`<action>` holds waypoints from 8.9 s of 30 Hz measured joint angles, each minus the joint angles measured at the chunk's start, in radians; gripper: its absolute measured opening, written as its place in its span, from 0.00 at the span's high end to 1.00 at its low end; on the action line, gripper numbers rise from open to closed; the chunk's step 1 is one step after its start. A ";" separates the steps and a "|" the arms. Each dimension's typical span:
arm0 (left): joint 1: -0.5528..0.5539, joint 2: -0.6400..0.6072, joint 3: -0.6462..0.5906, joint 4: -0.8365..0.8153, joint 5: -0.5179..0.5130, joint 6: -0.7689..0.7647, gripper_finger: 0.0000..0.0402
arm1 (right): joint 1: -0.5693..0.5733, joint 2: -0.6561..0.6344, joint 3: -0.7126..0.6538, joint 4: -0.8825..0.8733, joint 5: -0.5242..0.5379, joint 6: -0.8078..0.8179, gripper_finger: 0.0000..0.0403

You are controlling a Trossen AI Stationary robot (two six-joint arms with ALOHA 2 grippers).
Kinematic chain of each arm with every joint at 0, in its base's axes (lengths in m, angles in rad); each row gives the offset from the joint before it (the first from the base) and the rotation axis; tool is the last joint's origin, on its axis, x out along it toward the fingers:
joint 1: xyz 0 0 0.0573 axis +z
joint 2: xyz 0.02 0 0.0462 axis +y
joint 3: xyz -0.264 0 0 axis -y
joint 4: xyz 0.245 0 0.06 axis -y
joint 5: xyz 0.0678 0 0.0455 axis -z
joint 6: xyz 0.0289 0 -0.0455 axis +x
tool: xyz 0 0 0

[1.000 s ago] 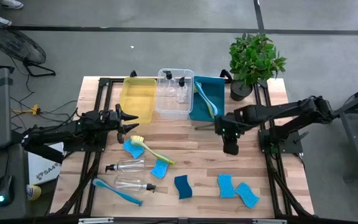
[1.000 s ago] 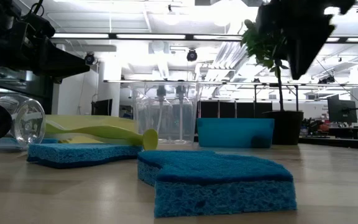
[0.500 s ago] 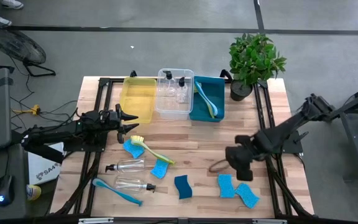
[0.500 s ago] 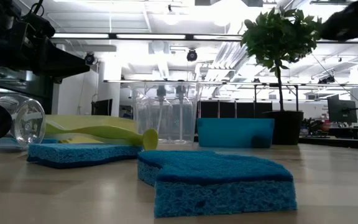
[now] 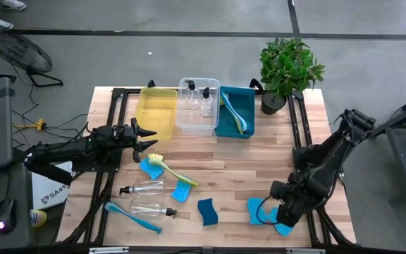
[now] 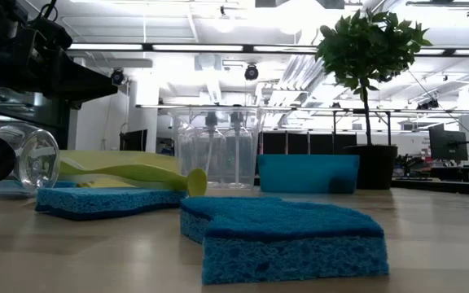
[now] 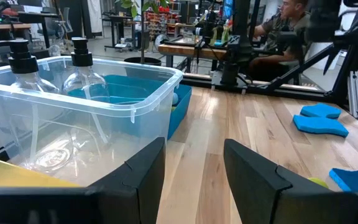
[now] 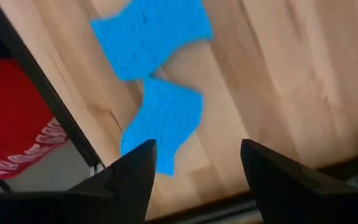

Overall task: Pick & Place Kitchen Sink Supplies
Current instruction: Put the blue sponge into the yellow bin

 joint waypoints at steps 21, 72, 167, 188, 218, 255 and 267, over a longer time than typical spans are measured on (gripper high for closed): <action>0.000 0.000 0.000 0.000 0.000 0.000 0.60 | 0.018 0.116 -0.214 0.328 -0.110 0.116 0.44; 0.000 0.000 0.000 0.000 0.000 0.000 0.60 | 0.073 -0.027 -0.578 0.811 0.068 0.171 0.99; 0.000 1.101 0.317 0.928 0.366 -0.078 0.60 | -0.739 -0.070 -0.572 2.103 -0.114 -1.743 1.00; -0.012 1.772 0.987 0.923 0.885 -0.124 0.60 | -0.900 -0.070 -0.560 2.105 -0.596 -1.664 1.00; -0.086 1.802 1.028 0.913 0.806 0.027 0.96 | -0.958 -0.070 -0.560 2.058 -0.551 -1.663 1.00; -0.085 1.705 1.026 0.615 0.501 0.116 1.00 | -0.948 -0.361 -0.560 1.753 -0.154 -1.559 0.43; -0.094 1.543 1.027 0.198 0.147 0.139 1.00 | -0.901 -0.378 -0.560 1.525 -0.151 -1.559 0.43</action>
